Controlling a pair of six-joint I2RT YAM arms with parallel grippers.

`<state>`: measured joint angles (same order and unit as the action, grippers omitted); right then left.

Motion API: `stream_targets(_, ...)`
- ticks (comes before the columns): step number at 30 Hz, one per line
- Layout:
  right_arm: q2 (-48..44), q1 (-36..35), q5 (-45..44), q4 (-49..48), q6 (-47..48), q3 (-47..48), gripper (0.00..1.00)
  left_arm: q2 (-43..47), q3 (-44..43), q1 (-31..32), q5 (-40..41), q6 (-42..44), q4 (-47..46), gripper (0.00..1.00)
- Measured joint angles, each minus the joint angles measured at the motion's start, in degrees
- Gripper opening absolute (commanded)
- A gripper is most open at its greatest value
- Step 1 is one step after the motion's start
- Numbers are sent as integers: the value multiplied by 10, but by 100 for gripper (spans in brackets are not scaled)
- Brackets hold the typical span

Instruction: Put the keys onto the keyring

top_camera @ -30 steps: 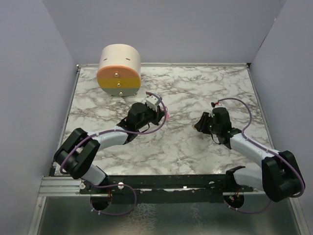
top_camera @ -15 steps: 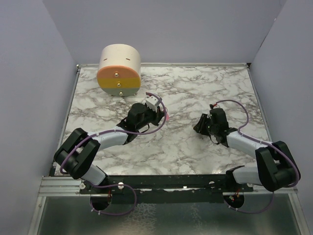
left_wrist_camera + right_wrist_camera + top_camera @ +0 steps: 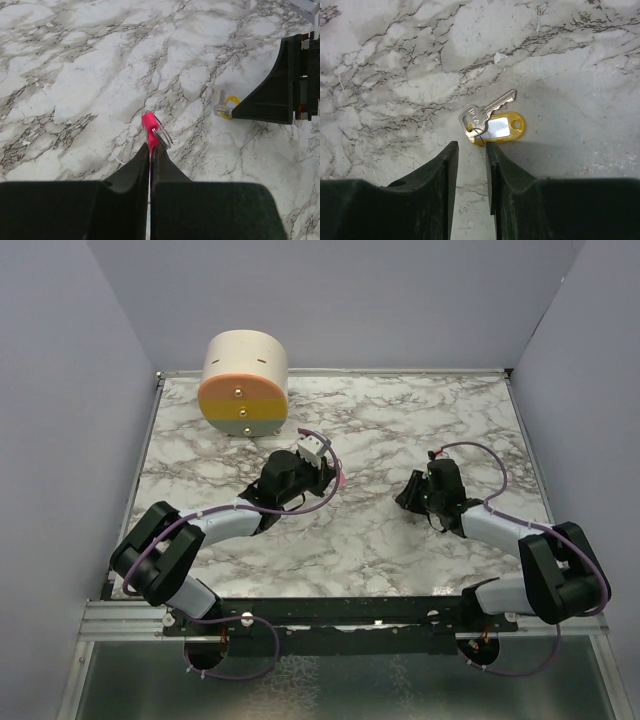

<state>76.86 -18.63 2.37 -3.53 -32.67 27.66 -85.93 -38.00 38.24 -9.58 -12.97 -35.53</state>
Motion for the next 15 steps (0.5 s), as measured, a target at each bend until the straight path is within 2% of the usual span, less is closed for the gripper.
stream_targets(10, 28, 7, -1, -13, 3, 15, 27, 0, 0, -3, 0, 0, 0, 0)
stream_targets(15, 31, 7, -1, -16, 5, 19, 22, 0, 0, -4, 0, 0, 0, 0)
